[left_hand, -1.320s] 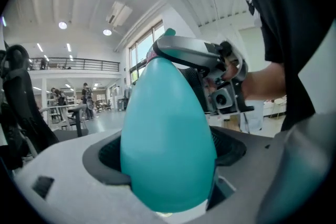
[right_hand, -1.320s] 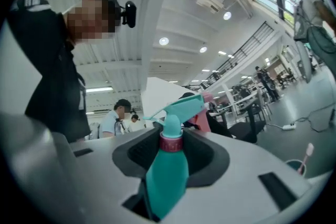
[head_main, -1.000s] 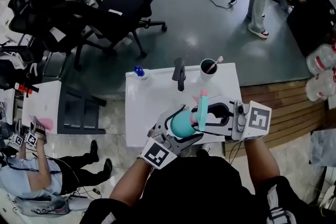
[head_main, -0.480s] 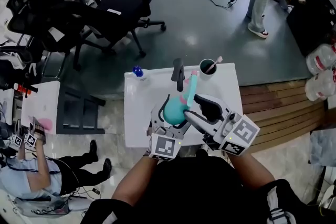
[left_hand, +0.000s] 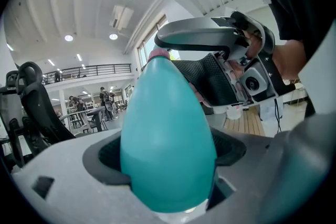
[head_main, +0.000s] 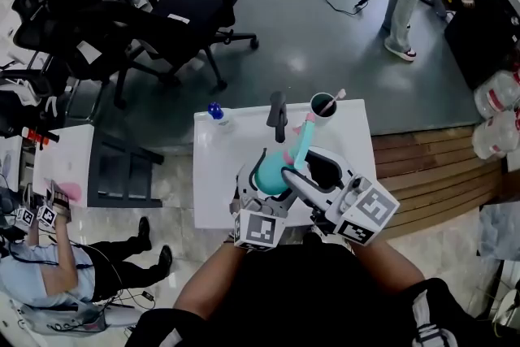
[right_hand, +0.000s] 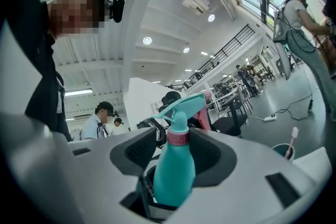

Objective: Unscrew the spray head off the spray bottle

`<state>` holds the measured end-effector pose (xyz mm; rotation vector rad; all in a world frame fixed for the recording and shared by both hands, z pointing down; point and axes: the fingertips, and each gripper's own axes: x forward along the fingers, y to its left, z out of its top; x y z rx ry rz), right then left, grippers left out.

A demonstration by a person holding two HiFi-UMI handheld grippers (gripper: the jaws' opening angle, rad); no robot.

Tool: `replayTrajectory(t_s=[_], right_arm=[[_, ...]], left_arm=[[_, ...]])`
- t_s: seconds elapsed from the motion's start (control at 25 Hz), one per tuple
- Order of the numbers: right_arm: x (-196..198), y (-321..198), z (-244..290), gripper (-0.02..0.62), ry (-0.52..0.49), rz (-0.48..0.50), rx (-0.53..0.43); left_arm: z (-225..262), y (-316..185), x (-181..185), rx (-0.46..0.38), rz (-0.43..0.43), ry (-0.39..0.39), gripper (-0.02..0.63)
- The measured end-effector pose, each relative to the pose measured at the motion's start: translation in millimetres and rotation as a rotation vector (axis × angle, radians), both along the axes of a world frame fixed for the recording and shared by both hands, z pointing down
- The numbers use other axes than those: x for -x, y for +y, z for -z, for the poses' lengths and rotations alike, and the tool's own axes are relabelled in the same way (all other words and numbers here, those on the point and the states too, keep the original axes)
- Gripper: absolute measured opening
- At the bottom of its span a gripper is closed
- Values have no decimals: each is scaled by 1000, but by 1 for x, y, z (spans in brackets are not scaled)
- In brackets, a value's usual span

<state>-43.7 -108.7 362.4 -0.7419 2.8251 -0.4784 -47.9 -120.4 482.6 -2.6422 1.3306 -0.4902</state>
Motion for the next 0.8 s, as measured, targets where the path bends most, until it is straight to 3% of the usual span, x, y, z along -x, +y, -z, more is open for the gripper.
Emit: replayTrajectory(t_s=[0.28,0.44,0.64,0.8], right_arm=[[-1,-4,1,150,15,-17,-6],[1,-1,5,140,23,18,-37],[3,13,15,137,55,187,-160],[3,35,27,137,29,361,-248]], left_arm=[[4,4,-1,-19,-16,-24,457],[9,7,-4,-14,-30,10,457],[18,20,-13,7,-136,72,457],[42,33,-24,-28,-260,131,457]])
